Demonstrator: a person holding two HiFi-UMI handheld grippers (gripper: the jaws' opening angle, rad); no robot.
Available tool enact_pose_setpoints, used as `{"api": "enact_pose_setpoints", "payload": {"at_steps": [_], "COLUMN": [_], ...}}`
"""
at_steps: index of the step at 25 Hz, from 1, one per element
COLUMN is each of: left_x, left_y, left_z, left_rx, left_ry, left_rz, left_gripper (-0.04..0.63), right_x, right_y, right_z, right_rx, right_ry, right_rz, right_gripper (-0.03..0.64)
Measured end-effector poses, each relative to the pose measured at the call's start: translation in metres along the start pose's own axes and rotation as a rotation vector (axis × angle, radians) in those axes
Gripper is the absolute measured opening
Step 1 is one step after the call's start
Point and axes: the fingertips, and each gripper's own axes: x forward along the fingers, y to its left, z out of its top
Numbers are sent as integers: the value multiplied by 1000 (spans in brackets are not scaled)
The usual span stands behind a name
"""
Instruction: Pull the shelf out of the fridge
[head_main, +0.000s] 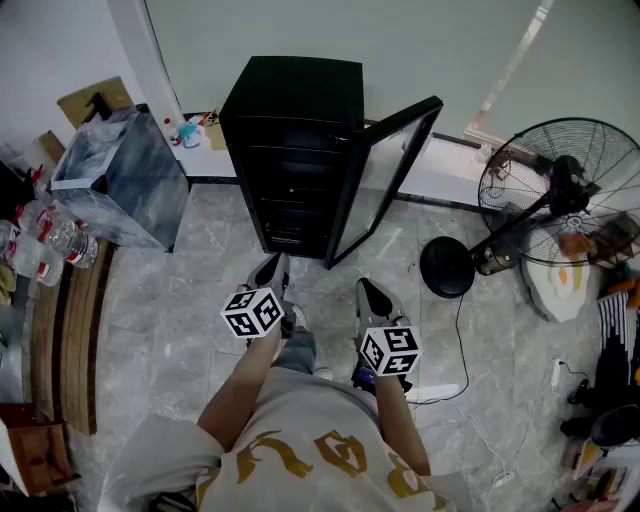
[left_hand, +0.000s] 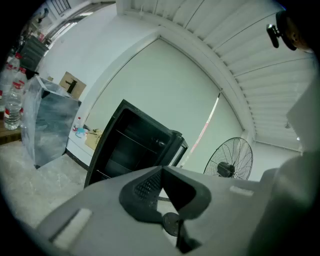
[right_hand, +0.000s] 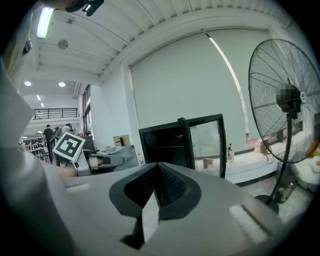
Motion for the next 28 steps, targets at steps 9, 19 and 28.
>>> {"api": "enact_pose_setpoints", "payload": {"at_steps": [9,19,28], "left_x": [-29,-40,15], "left_y": [3,14,55], "left_z": [4,18,37], "left_rx": [26,67,-5], "left_ry": [-10,-25,4], "left_rz": [21,26,-32], "left_gripper": [0,83,117], "right_x": [-7,18,83], "right_y": [22,36,39], "right_z": [-1,2,5], "right_rx": [-16,53,62], "right_ry": [-8,-31,8], "right_rz": [29,72,45], "right_gripper": [21,34,51]}}
